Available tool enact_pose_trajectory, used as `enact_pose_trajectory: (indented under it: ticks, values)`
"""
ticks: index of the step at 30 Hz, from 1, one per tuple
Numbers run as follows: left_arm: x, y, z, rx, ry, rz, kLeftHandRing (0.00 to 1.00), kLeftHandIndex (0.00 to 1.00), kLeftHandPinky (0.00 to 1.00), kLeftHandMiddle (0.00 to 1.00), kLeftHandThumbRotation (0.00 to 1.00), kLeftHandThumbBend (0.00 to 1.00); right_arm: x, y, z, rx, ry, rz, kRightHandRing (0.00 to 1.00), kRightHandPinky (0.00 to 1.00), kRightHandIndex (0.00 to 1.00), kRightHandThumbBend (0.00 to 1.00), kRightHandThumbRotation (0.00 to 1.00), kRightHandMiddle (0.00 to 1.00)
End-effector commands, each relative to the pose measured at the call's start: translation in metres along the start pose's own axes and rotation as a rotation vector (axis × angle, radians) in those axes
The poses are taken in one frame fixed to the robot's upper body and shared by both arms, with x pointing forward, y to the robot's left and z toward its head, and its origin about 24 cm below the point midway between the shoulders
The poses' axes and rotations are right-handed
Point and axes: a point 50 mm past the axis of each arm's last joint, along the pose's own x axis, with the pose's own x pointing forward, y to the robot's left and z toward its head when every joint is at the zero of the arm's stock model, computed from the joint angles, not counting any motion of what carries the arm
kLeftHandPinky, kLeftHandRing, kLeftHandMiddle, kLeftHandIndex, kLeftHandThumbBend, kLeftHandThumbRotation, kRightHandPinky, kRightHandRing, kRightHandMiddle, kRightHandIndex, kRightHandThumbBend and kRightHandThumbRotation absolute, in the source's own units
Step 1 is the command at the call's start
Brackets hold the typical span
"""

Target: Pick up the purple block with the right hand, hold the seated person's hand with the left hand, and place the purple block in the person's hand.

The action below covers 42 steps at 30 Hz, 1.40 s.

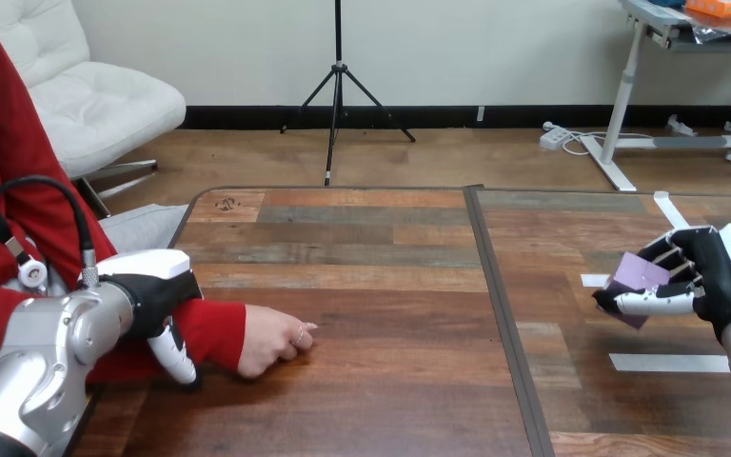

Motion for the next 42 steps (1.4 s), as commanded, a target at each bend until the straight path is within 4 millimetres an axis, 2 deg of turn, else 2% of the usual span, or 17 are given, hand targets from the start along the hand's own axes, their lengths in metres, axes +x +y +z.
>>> enact_pose_trajectory:
  ticks: [1,20,42]
  values:
    - [-0.017,0.048,0.014,0.011,-0.098,0.236,0.23,0.42,0.16,0.33,0.00,0.64,0.016,-0.016,0.046,0.057,-0.171,-0.088,0.45,0.43,0.48,0.80,0.00,0.49]
    - [-0.037,0.077,0.028,-0.044,-0.196,0.403,0.20,0.35,0.13,0.29,0.00,0.65,0.020,-0.016,0.066,0.109,-0.236,-0.084,0.44,0.41,0.48,0.80,0.00,0.48]
    - [-0.058,0.099,0.049,-0.110,-0.308,0.533,0.20,0.35,0.13,0.29,0.00,0.70,0.027,-0.009,0.097,0.118,-0.294,-0.068,0.43,0.40,0.48,0.81,0.00,0.47]
